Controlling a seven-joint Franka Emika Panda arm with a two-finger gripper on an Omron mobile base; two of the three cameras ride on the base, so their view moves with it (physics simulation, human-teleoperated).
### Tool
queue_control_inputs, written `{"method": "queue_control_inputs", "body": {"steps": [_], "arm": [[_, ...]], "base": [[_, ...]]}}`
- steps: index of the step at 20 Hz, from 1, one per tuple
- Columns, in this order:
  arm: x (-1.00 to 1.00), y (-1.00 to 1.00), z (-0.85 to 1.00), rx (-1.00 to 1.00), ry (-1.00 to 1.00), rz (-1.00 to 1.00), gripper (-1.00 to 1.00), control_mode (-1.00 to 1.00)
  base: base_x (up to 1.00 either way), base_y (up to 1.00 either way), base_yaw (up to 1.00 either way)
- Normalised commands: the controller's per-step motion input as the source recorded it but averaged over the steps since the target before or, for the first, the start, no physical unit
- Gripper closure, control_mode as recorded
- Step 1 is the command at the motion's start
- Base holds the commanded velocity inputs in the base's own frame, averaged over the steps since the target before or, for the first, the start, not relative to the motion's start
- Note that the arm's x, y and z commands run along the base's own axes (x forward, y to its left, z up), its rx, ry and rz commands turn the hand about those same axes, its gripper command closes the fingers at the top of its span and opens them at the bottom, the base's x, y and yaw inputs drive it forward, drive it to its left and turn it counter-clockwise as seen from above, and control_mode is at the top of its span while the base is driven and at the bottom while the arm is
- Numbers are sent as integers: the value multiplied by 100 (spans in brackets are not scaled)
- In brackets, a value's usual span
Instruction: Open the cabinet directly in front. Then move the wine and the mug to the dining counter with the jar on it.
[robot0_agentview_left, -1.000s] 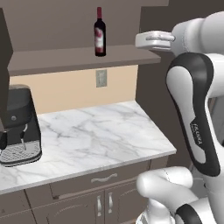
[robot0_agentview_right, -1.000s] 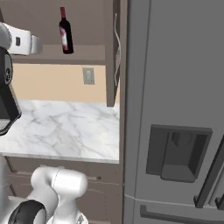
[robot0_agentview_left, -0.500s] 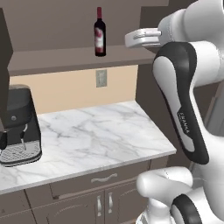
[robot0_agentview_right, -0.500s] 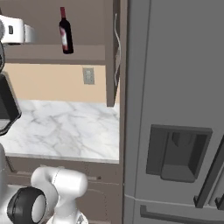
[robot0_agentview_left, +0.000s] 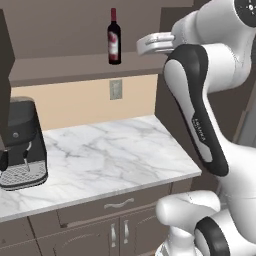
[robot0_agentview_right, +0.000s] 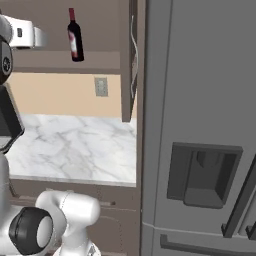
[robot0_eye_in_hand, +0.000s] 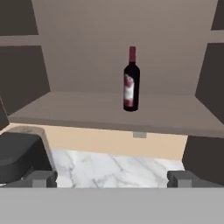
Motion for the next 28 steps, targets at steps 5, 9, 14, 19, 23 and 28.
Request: {"method": "queue_control_inputs", "body": {"steps": [5,9,14,19,23,28], "arm": [[43,0,-23,-1,-9,0,-100,-100],[50,-12,-12,0,-9,-2,-100,-100],[61,-18,0,0,-1,-11,-100,-100],[49,-3,0,0,1,-3,-100,-100],[34,9,0,0,6,0,-100,-100],[28,18,0,0,8,0,-100,-100]], "base": [[0,0,0],[0,0,0],[0,0,0],[0,0,0],[0,0,0],[0,0,0]]}}
